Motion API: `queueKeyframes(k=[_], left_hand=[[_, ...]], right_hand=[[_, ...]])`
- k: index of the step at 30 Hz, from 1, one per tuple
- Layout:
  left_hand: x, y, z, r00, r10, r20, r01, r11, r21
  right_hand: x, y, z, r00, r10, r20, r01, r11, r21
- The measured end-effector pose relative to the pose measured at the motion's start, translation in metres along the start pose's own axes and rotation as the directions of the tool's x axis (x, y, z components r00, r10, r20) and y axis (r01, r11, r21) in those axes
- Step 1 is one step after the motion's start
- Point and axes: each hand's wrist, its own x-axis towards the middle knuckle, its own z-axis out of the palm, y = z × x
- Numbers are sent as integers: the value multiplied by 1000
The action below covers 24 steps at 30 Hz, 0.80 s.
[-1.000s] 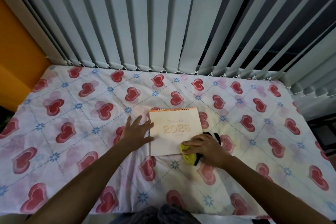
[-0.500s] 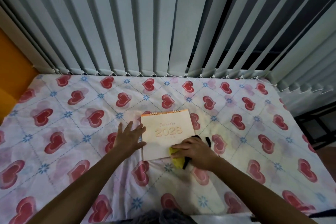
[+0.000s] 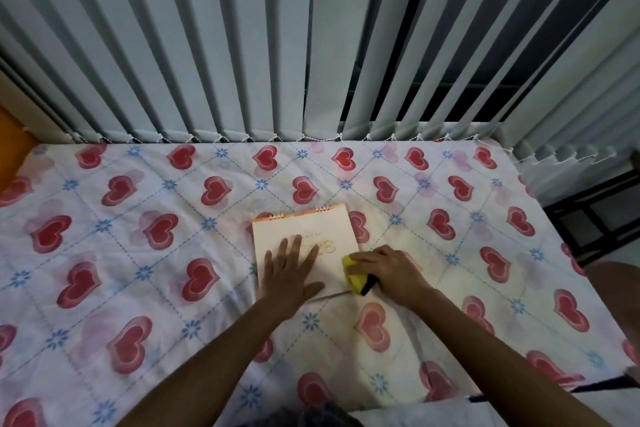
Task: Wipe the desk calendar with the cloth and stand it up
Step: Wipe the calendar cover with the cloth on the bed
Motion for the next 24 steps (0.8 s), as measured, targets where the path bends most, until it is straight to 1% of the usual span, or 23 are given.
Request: queueKeyframes(k=[4,7,10,13,16,18,20,22,24], left_hand=[[2,-1,4,1000,-1,13,1,1000,-17],[3,-1,5,1000,0,-20,-1,1000,-30],[2,0,6,1000,-10,-26,10,1000,-13],[1,1,5,999,-28,-19,28,1000,8],[0,1,4,999,-23,-28,23,1000,-13],[0,0,3,999,-11,-44,10,1000,-15],[-1,1,2,1000,-22,-9,21,1000,-8],[-2,0,-3,1000,5,12,-5,1000,-20],[-9,-1,-16,997,65,-32,-68,992,-105]], right_hand=[[48,5,-16,991,134,15,-133,991,-32],[84,5,-24,974,226,-4,-226,974,-26],[99,5,-26,960,281,-8,-281,960,-20],[86,1,-23,963,271,4,-269,959,-93],[51,-5,-16,970,239,50,-231,965,-124],[23,-8,-8,973,218,73,-209,972,-112],[0,-9,-2,977,205,65,-200,977,-75],[-10,-9,1,980,190,62,-185,980,-77],[-4,-10,-3,982,178,71,-168,978,-123]])
